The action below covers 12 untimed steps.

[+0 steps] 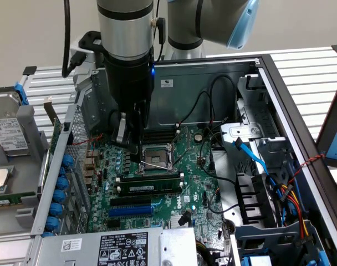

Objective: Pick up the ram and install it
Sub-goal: 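Press down the ram until it locks into place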

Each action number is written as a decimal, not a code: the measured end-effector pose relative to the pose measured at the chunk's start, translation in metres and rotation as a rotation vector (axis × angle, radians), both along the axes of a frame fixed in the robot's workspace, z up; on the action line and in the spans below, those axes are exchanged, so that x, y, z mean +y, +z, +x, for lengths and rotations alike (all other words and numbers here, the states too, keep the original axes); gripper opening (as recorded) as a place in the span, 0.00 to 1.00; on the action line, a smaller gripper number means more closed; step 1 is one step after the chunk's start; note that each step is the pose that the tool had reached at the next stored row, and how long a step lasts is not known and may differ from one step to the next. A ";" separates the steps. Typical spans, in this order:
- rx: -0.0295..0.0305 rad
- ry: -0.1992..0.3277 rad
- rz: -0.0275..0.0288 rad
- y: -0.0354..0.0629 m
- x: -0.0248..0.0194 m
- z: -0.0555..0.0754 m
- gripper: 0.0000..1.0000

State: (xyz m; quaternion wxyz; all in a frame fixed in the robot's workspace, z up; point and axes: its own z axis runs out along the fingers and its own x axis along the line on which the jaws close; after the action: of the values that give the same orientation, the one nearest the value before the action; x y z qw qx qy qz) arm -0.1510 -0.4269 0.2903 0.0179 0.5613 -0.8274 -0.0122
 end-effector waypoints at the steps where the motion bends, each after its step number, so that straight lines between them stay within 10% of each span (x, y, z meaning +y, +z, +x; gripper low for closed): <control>1: -0.0001 -0.012 -0.0015 0.0000 0.0000 0.000 0.11; 12: 0.0002 -0.129 -0.0244 0.0006 0.0000 0.000 0.11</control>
State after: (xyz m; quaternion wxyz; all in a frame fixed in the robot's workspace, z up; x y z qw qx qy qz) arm -0.1510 -0.4269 0.2908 0.0240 0.5063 -0.8620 -0.0033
